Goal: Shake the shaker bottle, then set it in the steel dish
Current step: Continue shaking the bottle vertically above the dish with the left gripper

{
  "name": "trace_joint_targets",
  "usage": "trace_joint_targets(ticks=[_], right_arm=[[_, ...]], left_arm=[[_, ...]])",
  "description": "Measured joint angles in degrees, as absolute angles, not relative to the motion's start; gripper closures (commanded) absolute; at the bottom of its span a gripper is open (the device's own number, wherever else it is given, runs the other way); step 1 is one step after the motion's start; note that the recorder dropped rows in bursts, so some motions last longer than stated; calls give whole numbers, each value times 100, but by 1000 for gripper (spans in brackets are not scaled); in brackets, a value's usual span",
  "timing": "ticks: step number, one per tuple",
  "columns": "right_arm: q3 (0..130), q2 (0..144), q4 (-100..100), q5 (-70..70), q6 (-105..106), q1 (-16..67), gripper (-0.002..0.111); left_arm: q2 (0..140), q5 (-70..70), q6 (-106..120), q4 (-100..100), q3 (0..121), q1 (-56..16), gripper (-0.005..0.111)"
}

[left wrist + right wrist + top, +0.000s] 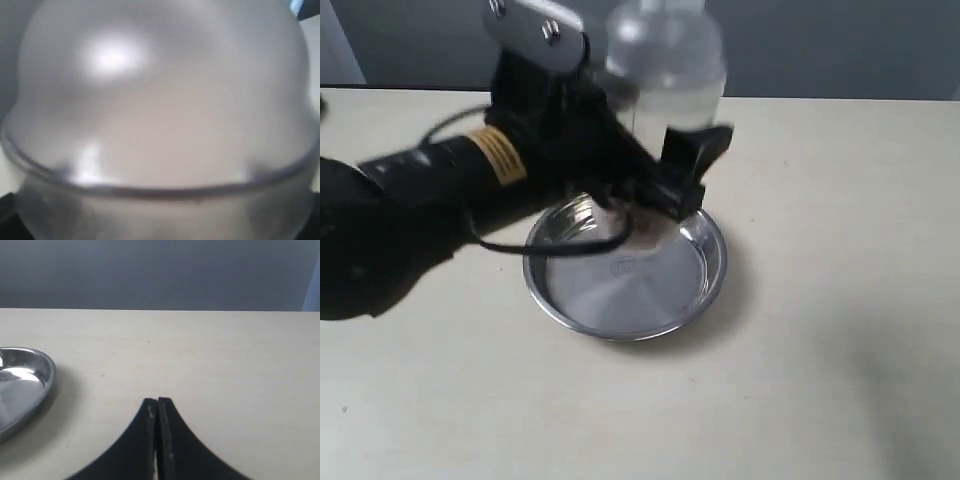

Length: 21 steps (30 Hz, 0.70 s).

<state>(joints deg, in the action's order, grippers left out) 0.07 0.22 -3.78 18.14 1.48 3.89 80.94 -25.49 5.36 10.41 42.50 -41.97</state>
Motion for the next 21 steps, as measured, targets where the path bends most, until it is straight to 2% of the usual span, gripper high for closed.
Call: trace_joint_targets(ticks=[3,6,8,11,15,18,21], right_arm=[[7,22,-378,1814,148,389,109],[7,22,-378,1814,148,389,109],[7,22,-378,1814,148,389,109],[7,22,-378,1814,148,389,109],[7,22,-378,1814,148,389,109],[7,22,-378,1814,148,389,109],[7,22,-378,1814,148,389,109]], left_arm=[[7877,-2956,975,1486,4329,-4146,106],[8292,-3000,1061,2309,4008,-3980,106],[8433,-2668,945,2181,3850,-4060,106],[7716,-2796,1172,1381,4191,-4316,106],[8168,-3092,1398,2628,3796,-4100,106],[7864,-3019,1428,1879,3993,-4386,106],[7858,-3254,1775,2361,4087,-4297,106]])
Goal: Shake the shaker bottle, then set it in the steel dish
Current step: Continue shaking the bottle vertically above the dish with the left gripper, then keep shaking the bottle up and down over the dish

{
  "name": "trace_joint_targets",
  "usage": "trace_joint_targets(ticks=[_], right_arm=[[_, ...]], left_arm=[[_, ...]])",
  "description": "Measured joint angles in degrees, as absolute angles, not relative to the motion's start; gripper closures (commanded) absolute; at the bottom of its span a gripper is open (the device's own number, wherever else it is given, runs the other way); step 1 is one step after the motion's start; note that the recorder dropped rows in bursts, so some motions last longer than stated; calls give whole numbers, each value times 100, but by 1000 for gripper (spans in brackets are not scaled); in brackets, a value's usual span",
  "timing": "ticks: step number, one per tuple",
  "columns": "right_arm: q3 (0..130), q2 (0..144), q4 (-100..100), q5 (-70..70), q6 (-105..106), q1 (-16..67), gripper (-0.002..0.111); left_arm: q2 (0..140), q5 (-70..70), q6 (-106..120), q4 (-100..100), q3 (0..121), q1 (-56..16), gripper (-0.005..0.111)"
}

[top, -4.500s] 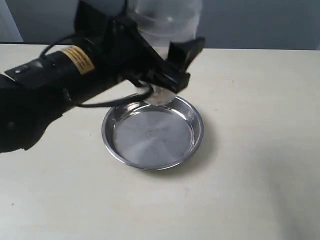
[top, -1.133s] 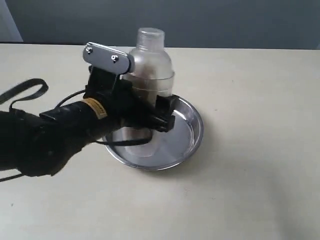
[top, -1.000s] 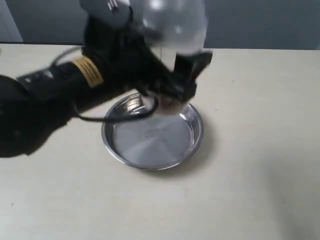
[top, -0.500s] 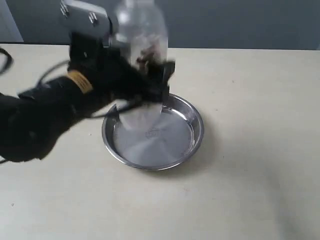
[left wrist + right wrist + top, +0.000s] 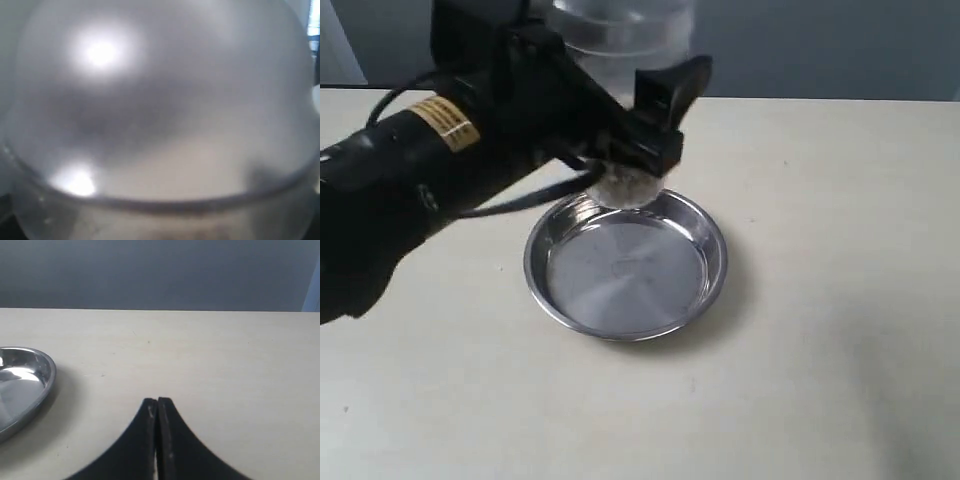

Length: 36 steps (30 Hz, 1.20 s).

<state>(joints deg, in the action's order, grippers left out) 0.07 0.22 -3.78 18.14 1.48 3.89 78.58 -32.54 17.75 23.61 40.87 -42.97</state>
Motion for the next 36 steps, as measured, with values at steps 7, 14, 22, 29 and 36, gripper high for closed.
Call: trace_joint_targets(ticks=[7,14,22,29,36], right_arm=[[7,22,-378,1814,148,389,109],[7,22,-378,1814,148,389,109],[7,22,-378,1823,148,389,109],[7,22,-378,1823,148,389,109],[7,22,-378,1823,148,389,109]], left_arm=[[7963,-3035,1714,2130,4388,-4324,106],[8291,-2364,1687,2162,4291,-4334,106],[8441,-2633,1672,2943,3975,-4148,106],[7644,-2993,1975,2079,4519,-4281,106],[8327,-2695,1316,2263,4043,-4205,106]])
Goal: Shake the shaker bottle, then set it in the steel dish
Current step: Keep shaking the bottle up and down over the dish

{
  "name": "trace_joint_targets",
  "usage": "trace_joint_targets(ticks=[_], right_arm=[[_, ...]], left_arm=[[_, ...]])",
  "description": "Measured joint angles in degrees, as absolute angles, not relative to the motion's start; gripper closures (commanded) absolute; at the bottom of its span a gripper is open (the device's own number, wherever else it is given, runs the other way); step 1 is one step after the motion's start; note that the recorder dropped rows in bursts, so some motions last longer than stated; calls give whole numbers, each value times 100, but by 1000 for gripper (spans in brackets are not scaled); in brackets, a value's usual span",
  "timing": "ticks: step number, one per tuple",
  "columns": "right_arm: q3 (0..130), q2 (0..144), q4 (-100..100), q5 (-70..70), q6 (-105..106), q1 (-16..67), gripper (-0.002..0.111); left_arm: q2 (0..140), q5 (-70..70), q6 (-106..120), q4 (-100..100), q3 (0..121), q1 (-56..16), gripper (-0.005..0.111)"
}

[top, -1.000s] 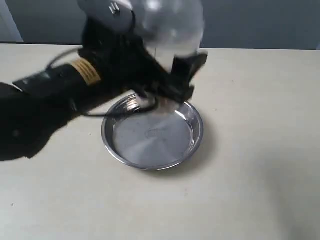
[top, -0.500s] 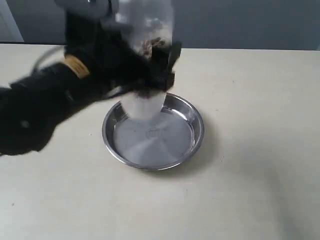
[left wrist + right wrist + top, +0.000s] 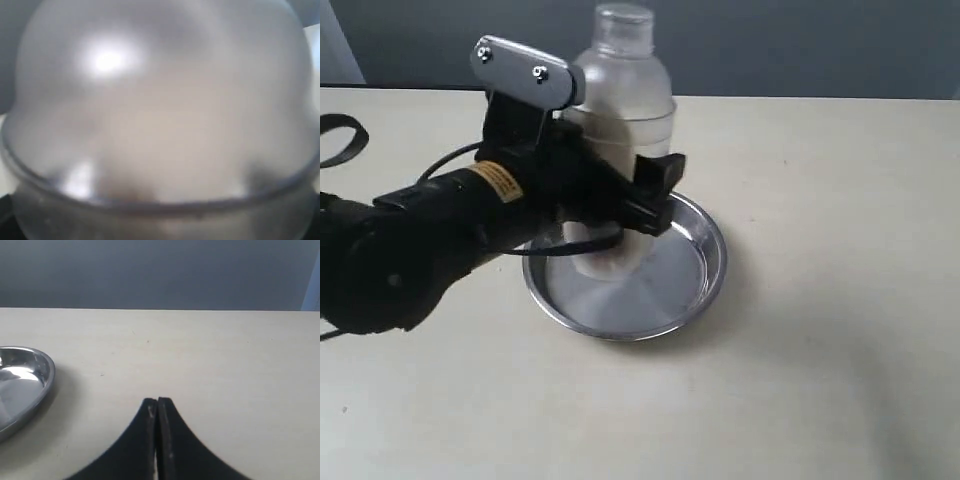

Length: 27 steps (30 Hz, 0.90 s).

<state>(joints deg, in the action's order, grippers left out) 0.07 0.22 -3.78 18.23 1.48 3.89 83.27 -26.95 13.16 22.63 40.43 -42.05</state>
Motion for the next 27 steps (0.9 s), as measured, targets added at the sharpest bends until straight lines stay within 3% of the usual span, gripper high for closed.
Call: trace_joint_targets(ticks=[4,8,13,18,24,27], right_arm=[[7,22,-378,1823,148,389,109],[7,22,-378,1823,148,389,109],[7,22,-378,1823,148,389,109],[7,22,-378,1823,148,389,109],[7,22,-378,1823,148,389,109],[7,22,-378,1823,148,389,109]], left_arm=[[7985,-3020,1302,1781,4321,-4337,106],[8629,-3009,1107,2403,4057,-4186,106],[8165,-2908,1126,1333,4423,-4320,106],[8395,-3025,1479,2676,4349,-3996,106],[8063,-2655,1457,1880,4663,-4268,106],[8056,-2778,1771,2576,4695,-4091,106]])
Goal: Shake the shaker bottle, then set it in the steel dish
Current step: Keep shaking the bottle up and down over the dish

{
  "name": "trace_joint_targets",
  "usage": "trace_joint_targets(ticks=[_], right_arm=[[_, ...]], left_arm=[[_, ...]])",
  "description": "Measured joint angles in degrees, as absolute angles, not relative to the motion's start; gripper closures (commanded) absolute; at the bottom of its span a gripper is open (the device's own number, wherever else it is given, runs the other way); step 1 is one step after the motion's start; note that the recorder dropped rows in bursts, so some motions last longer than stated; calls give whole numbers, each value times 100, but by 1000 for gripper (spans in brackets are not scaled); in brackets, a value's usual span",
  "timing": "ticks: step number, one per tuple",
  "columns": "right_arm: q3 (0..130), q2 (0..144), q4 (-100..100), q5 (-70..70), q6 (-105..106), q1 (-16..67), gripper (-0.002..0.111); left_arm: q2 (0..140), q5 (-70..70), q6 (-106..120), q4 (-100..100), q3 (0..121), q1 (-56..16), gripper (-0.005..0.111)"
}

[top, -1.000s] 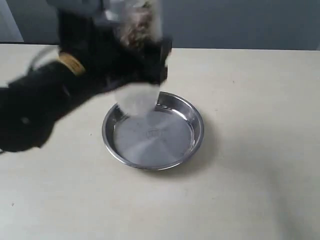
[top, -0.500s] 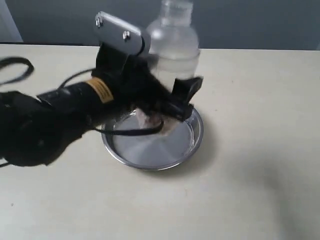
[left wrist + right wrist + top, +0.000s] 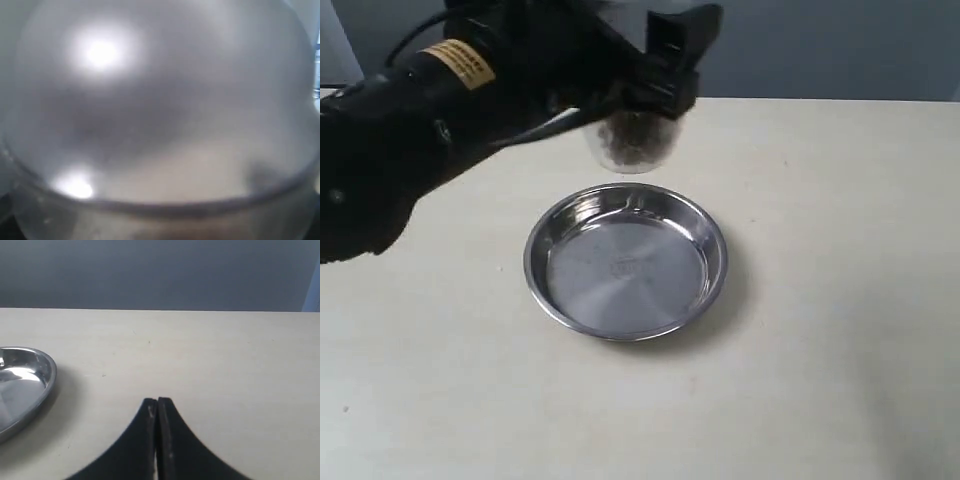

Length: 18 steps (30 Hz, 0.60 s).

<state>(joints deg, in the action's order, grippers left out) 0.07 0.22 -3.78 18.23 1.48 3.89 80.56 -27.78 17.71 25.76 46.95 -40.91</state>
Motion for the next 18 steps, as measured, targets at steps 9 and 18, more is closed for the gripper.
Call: trace_joint_targets(ticks=[9,18], right_arm=[[7,22,-378,1823,148,389,109],[7,22,-378,1823,148,389,109]], left_arm=[[7775,-2544,1970,2261,4757,-4381,106],[8121,-2479,1842,2189,4589,-4416,106]])
